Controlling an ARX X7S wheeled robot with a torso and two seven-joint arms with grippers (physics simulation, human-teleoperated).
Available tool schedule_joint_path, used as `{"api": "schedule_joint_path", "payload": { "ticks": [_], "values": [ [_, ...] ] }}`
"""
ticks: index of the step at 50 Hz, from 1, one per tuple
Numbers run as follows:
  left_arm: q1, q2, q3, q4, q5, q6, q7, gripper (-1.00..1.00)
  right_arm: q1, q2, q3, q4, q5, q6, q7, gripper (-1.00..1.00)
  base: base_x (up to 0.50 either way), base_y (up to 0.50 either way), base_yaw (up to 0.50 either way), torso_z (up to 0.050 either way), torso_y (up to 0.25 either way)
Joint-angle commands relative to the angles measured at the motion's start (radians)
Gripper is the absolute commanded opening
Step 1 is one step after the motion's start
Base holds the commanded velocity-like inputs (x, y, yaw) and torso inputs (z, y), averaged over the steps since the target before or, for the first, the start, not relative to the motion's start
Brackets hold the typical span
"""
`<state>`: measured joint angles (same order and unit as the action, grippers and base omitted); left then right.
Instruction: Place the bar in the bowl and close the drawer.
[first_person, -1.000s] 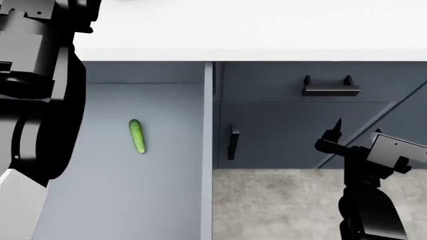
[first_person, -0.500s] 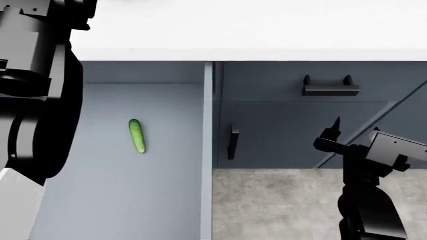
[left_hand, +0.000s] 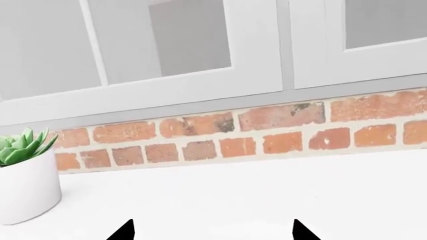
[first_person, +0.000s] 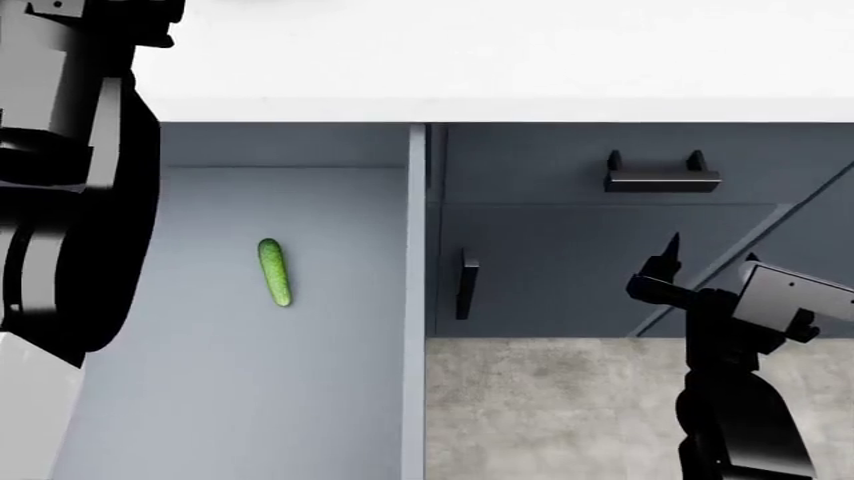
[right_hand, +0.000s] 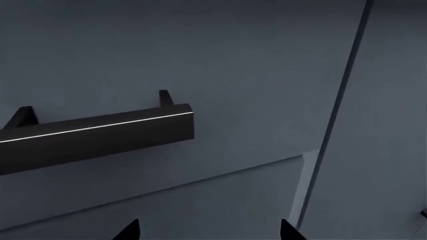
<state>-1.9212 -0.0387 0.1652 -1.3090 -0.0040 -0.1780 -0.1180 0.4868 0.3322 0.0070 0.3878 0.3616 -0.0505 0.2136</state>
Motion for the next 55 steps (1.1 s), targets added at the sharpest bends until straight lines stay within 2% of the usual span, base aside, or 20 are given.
{"api": "schedule_joint_path", "payload": {
  "ticks": [1,16,22,24,26,29,33,46,52,53,54,55],
  "values": [
    [-0.032,0.002,0.002,0.000,0.002,0.010,0.011,1.00,-0.017,0.006,0.000,-0.038,0.008,0.013,0.006,1.00,0.00,0.00,0.00,0.000,0.000],
    [-0.104,-0.004,0.028,0.001,0.008,0.042,0.037,1.00,-0.048,0.017,-0.001,-0.127,0.024,0.051,0.021,1.00,0.00,0.00,0.00,0.000,0.000],
    [-0.145,-0.011,0.029,0.004,0.004,-0.067,0.032,1.00,-0.067,0.019,-0.003,-0.155,0.028,0.059,0.027,1.00,0.00,0.00,0.00,0.000,0.000],
    [-0.132,-0.018,0.031,0.087,0.004,-0.159,0.035,1.00,-0.068,0.017,-0.006,-0.155,0.028,0.057,0.025,1.00,0.00,0.00,0.00,0.000,0.000],
    [-0.043,-0.040,0.044,0.372,0.009,-0.399,0.045,1.00,-0.073,0.016,-0.007,-0.162,0.029,0.059,0.026,1.00,0.00,0.00,0.00,0.000,0.000],
    [0.031,-0.062,0.053,0.623,0.004,-0.636,0.069,1.00,-0.076,0.014,-0.010,-0.162,0.029,0.057,0.025,1.00,0.00,0.00,0.00,0.000,0.000],
    [0.098,-0.093,0.061,0.890,-0.006,-0.847,0.096,1.00,-0.095,0.014,-0.010,-0.186,0.034,0.058,0.027,1.00,0.00,0.00,0.00,0.000,0.000],
    [0.194,-0.152,0.060,1.317,-0.035,-1.239,0.125,1.00,-0.092,0.005,-0.020,-0.154,0.032,0.042,0.015,1.00,0.00,0.00,0.00,0.000,0.000],
    [0.219,-0.164,0.017,1.471,-0.056,-1.388,0.137,1.00,-0.077,-0.001,-0.030,-0.129,0.027,0.035,0.008,1.00,0.00,0.00,0.00,0.000,0.000],
    [0.228,-0.173,0.011,1.479,-0.085,-1.392,0.121,1.00,-0.074,-0.002,-0.031,-0.125,0.026,0.034,0.008,1.00,0.00,0.00,0.00,0.000,0.000],
    [0.232,-0.197,0.005,1.482,-0.185,-1.393,0.048,1.00,-0.071,-0.003,-0.032,-0.122,0.025,0.034,0.007,1.00,0.00,0.00,0.00,0.000,0.000],
    [0.228,-0.246,-0.003,1.480,-0.335,-1.393,-0.102,1.00,-0.069,-0.004,-0.033,-0.119,0.025,0.033,0.007,1.00,0.00,0.00,0.00,0.000,0.000]
  ]
}}
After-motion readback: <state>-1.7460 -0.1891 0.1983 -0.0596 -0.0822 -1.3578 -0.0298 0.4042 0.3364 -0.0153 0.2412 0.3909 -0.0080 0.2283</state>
